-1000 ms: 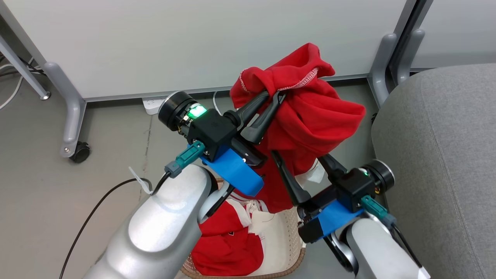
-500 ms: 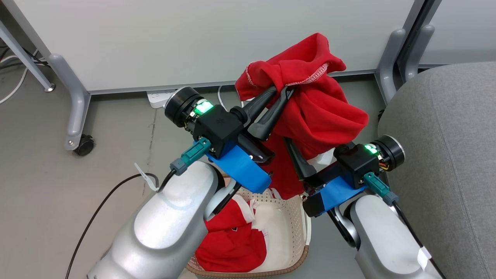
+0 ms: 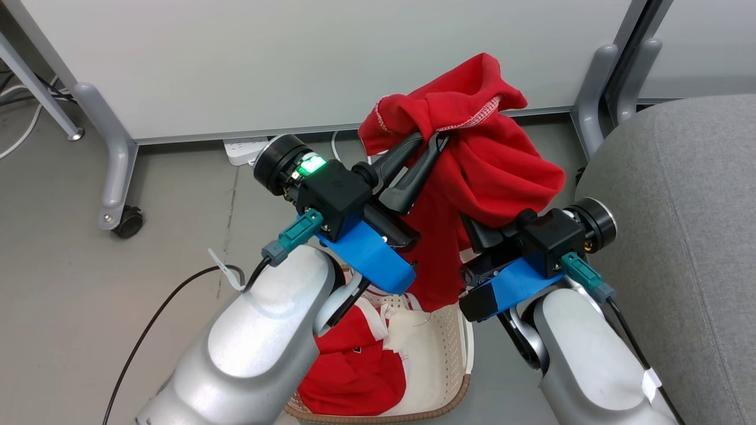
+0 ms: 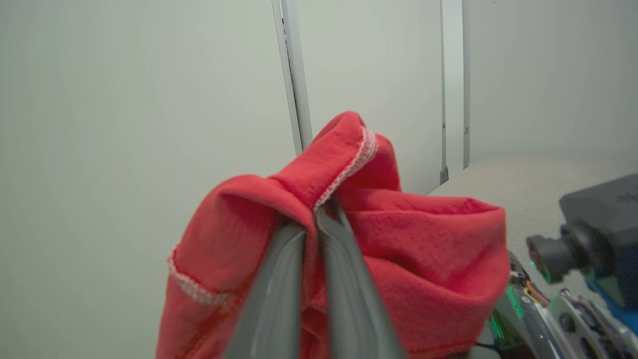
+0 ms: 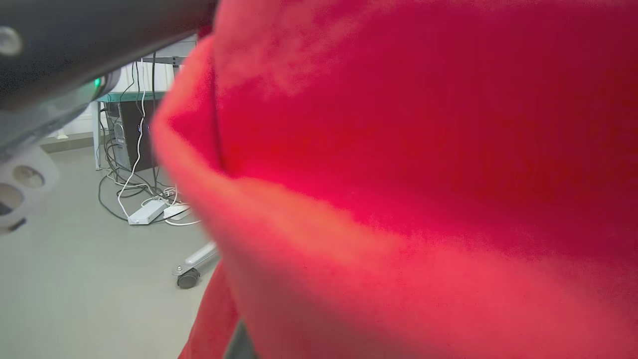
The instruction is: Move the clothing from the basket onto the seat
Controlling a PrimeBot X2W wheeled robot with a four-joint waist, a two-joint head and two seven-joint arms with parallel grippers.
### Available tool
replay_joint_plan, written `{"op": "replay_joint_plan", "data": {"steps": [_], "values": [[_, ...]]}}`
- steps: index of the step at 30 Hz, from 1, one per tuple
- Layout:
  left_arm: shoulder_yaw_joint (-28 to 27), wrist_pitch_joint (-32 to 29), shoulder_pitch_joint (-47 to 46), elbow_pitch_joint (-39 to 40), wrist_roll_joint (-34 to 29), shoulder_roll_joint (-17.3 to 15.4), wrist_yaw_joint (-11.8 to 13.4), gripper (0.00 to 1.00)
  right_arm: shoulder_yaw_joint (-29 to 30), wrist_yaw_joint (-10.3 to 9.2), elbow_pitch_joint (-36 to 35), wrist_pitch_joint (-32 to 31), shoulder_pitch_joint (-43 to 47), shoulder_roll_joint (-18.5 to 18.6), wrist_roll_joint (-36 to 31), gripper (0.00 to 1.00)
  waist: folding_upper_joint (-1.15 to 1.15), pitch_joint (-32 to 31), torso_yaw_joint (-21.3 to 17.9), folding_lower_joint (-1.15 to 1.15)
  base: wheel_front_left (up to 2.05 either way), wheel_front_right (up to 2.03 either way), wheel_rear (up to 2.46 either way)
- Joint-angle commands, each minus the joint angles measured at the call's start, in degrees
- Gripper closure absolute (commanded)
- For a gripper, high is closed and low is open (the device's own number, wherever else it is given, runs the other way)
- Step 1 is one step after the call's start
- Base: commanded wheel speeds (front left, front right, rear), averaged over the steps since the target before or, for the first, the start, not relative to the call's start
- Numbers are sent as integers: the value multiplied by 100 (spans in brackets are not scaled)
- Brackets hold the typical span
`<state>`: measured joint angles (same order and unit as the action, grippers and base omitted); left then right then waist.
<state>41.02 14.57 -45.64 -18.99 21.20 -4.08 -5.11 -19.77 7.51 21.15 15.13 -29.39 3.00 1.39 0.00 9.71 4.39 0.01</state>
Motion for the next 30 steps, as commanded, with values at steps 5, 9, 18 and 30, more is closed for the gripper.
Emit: {"op": "replay_joint_plan", "data": {"steps": [5, 9, 18, 30], "values": [[-19, 44, -56, -31, 34, -5, 38, 100, -32, -4, -37, 4, -71, -20, 62, 100, 0, -7, -23, -1, 0, 0, 0], [-23, 51, -62, -39, 34, -13, 40, 100, -42, -4, -33, 4, -65, -20, 80, 100, 0, -3, -32, -1, 0, 0, 0], [-11, 63, -43, -65, 31, -35, 41, 100, -85, -4, -2, 4, -21, -20, 121, 100, 0, -9, -58, -1, 0, 0, 0], [-12, 61, -26, -68, 6, -45, 103, 0, -123, -4, 4, 5, 46, -21, 175, 100, 0, -5, -78, -1, 0, 0, 0]]}}
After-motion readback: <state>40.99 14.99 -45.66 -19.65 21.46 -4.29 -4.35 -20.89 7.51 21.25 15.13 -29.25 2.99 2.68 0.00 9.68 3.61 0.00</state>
